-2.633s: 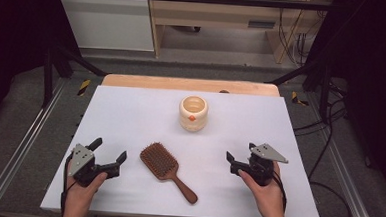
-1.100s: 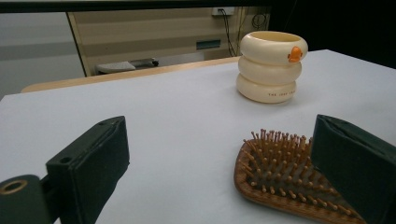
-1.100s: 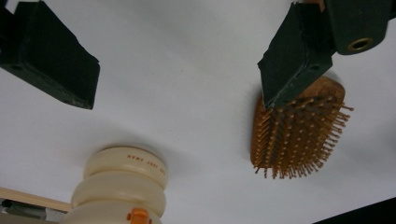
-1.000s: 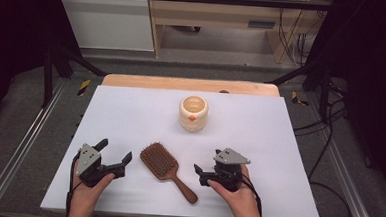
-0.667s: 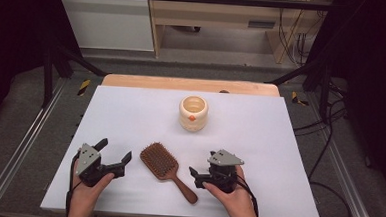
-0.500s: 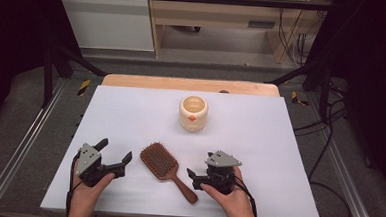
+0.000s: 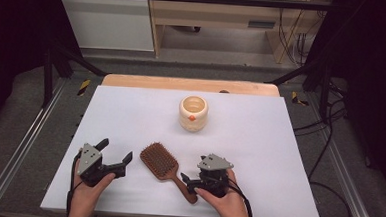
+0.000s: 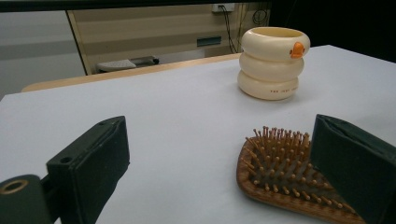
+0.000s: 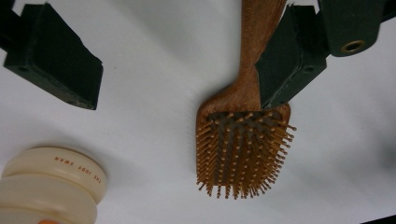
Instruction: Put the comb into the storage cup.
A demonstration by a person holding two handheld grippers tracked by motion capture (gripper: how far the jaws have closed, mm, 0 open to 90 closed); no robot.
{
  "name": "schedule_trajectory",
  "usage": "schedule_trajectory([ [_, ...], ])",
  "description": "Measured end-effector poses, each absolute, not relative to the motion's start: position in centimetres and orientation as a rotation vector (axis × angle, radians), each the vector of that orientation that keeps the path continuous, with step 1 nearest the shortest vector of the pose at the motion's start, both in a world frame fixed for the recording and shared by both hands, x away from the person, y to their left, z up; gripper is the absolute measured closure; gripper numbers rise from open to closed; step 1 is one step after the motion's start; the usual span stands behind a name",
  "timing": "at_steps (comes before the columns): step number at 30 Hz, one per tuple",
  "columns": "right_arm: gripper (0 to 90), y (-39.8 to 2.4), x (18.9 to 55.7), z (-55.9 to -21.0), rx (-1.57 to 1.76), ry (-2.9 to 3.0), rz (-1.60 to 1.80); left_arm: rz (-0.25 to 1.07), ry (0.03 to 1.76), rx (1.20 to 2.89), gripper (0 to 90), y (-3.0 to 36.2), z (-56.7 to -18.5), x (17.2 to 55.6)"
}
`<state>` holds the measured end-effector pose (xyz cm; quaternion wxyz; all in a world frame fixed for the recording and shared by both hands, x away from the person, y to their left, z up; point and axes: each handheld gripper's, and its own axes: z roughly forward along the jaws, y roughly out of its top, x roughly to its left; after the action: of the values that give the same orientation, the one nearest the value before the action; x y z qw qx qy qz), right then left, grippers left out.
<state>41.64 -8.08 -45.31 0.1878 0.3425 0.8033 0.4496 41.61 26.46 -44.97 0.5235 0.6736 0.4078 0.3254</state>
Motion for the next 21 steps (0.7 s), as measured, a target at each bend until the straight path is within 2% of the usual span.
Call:
schedule_trajectory([
  [21, 17.5, -7.30, 41.13, -45.11, 0.935, 2.288, 1.290, 0.781, 0.975, 1.618, 5.2, 26.41, -44.99, 41.66],
])
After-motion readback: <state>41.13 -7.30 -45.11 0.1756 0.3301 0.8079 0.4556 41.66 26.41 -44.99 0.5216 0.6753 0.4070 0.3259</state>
